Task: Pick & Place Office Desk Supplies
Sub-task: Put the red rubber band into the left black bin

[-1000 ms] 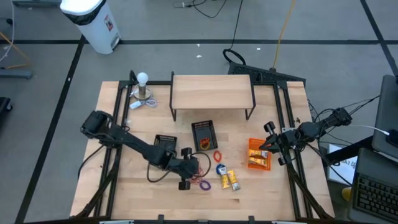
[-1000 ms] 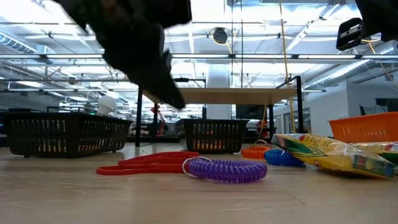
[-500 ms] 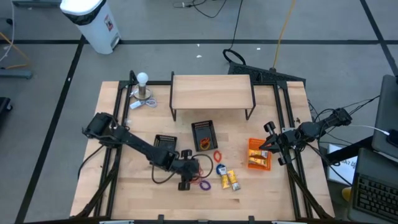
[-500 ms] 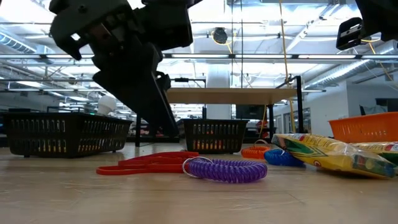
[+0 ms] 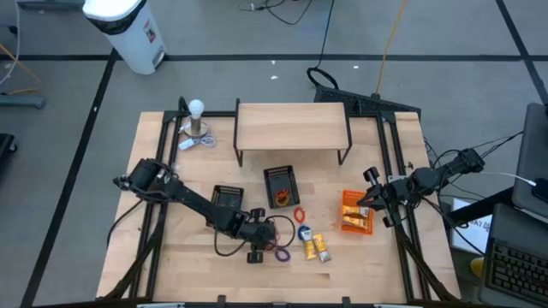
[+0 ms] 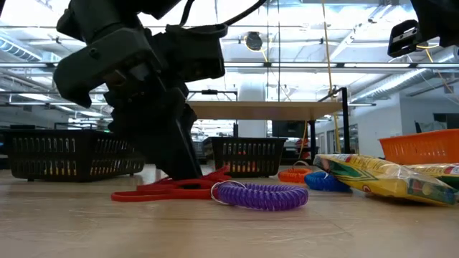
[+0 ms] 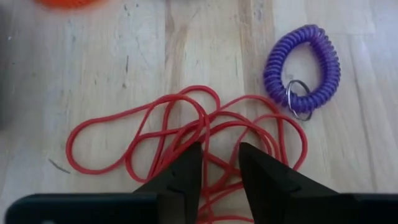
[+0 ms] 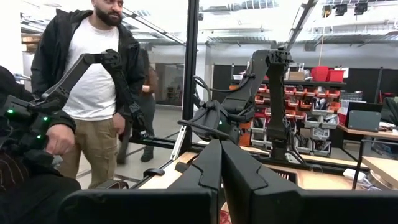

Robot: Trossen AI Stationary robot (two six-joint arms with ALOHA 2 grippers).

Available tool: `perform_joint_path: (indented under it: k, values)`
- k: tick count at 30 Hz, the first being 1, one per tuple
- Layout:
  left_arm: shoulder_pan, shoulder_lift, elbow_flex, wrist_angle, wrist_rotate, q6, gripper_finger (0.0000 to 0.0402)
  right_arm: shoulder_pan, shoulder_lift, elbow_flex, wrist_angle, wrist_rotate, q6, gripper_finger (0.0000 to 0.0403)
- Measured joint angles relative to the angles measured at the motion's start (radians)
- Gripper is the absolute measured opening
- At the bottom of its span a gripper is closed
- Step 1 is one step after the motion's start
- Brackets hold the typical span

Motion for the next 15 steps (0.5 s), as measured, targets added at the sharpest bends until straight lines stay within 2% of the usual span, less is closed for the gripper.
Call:
perform_joint_path:
  k: [15]
  values:
    - [0.010,-0.030,-0.003,-0.026,0.023,0.041,0.0005,0.000,0.000,0.000,0.000,0.000,0.000,0.0000]
